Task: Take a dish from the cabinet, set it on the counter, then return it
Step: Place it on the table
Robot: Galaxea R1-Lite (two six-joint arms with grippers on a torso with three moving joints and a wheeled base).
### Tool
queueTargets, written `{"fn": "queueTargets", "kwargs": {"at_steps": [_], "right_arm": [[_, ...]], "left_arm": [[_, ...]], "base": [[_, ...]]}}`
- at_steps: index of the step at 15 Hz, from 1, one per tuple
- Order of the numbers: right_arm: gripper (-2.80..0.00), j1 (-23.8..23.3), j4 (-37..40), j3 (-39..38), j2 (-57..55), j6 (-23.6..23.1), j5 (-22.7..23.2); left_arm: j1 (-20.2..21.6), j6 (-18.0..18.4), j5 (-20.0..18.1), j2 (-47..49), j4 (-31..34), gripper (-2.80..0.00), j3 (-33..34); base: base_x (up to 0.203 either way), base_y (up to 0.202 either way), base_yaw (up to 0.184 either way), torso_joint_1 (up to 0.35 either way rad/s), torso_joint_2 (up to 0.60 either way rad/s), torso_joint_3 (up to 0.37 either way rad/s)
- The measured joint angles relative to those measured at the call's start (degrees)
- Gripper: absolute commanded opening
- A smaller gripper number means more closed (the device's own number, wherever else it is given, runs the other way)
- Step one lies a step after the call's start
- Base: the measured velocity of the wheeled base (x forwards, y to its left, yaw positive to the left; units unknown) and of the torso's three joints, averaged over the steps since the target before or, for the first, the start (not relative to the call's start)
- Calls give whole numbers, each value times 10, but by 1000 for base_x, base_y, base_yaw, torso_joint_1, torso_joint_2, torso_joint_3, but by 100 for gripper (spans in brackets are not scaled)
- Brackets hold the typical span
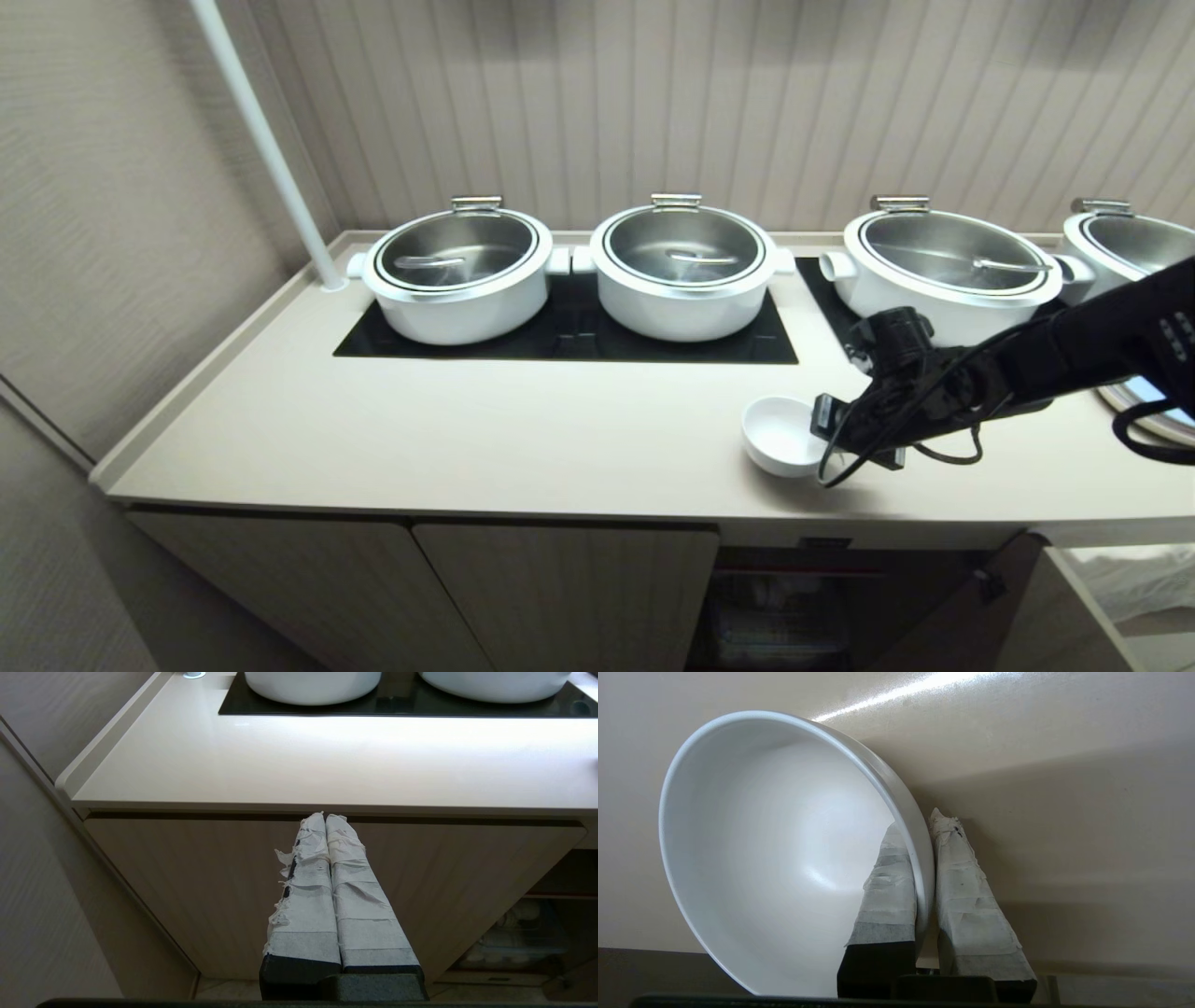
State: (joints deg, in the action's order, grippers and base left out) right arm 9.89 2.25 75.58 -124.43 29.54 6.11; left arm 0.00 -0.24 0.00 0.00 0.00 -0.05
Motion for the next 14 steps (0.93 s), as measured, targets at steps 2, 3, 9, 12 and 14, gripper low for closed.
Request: {"fn": "queueTargets", "kwargs": {"at_steps": [2, 3, 9, 12, 14], "right_arm": [[-280, 0, -1, 3, -7, 0, 0], [-280, 0, -2, 4, -9, 0, 0], [-280, 0, 0, 7, -11, -1, -1], [-280, 0, 5, 15, -11, -2, -2], [-280, 0, 6, 20, -12, -3, -3]], "left_arm": [[0, 0, 0, 0, 0, -280, 0], [0, 0, 0, 0, 0, -280, 0], [0, 0, 0, 0, 0, -280, 0], [0, 0, 0, 0, 0, -280, 0], [0, 0, 0, 0, 0, -280, 0]], "base": [[0, 0, 0, 0, 0, 0], [0, 0, 0, 0, 0, 0], [0, 0, 0, 0, 0, 0], [0, 0, 0, 0, 0, 0], [0, 0, 0, 0, 0, 0]]}}
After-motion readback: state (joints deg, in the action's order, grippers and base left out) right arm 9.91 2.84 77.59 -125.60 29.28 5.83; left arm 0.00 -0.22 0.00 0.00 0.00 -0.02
